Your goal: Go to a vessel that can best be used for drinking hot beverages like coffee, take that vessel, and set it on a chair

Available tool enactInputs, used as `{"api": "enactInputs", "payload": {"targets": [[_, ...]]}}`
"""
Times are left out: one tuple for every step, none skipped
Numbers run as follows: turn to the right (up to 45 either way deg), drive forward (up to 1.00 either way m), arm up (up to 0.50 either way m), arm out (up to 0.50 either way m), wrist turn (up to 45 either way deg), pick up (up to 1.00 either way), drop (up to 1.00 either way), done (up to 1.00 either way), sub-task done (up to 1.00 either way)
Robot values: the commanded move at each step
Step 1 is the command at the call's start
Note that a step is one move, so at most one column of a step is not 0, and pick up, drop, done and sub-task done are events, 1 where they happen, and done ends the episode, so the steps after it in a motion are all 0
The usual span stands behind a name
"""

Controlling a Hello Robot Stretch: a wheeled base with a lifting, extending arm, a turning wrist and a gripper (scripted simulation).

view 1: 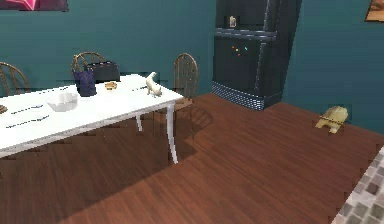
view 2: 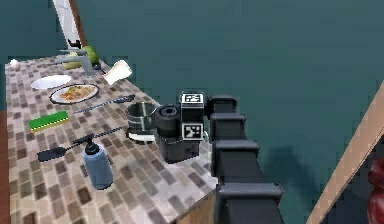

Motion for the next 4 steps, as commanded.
{"api": "enactInputs", "payload": {"targets": [[0.0,0.00,0.02,0.00,0.0,0.00,0.00,0.00,0.00],[0.0,0.00,0.00,0.00,-45.0,0.00,0.00,0.00,0.00],[0.0,0.00,0.00,0.00,-45.0,0.00,0.00,0.00,0.00],[0.0,0.00,0.00,0.00,-15.0,0.00,0.00,0.00,0.00]]}}
